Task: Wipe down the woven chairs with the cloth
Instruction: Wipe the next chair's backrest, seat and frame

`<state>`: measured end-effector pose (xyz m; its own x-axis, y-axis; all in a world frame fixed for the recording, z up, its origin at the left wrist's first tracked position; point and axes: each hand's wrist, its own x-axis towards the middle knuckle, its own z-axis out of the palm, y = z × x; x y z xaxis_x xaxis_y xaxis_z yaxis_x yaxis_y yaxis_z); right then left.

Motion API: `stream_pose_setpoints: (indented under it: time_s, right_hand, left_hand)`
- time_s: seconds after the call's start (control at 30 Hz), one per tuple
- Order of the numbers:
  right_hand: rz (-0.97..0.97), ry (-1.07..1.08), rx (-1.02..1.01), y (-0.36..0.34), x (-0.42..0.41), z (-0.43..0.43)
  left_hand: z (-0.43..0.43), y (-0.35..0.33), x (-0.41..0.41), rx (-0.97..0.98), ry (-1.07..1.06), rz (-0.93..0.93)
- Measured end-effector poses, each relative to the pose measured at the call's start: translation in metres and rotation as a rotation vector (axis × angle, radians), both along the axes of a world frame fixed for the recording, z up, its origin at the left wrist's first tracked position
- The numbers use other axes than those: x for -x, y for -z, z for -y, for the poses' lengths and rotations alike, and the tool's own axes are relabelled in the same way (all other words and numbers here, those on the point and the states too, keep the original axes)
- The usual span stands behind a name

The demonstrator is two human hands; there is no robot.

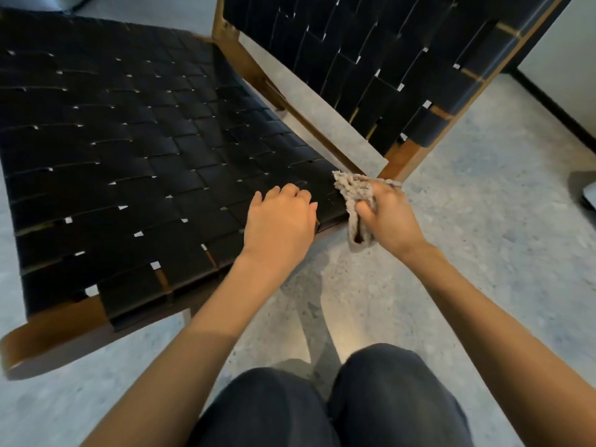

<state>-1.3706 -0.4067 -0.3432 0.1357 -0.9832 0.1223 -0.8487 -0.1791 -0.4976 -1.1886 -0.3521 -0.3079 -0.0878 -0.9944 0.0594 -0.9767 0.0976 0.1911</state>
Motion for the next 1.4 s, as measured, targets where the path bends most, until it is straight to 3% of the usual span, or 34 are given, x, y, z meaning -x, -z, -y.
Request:
stream_pose_setpoints:
  time_s: [0.23, 0.47, 0.67, 0.8, 1.0, 1.2, 1.4]
  right_hand:
    - [-0.119, 0.001, -0.053, -0.010, 0.000, 0.008]
    - [-0.115, -0.132, 0.103, -0.005, 0.000, -0.001]
    - [-0.099, -0.356, 0.180, 0.003, 0.018, 0.008]
    - [-0.111, -0.458, 0.256, 0.005, 0.025, 0.022]
    - [0.014, -0.650, 0.349, 0.011, 0.034, 0.032]
    - [0.191, -0.876, 0.411, 0.004, 0.006, 0.009]
    - [0.208, -0.934, 0.428, -0.004, -0.027, -0.010]
  left_hand:
    - [0.005, -0.002, 0.012, -0.053, -0.040, 0.056]
    - [0.001, 0.008, 0.011, 0.053, -0.041, 0.105]
    - [-0.003, 0.015, 0.012, 0.216, -0.042, 0.258]
    - [-0.003, 0.025, 0.026, 0.192, -0.068, 0.395]
    - [-0.027, 0.041, 0.037, 0.347, -0.050, 0.527]
    - [-0.085, 0.038, 0.024, 0.386, -0.452, 0.469]
    - [-0.092, 0.040, 0.022, 0.407, -0.483, 0.355]
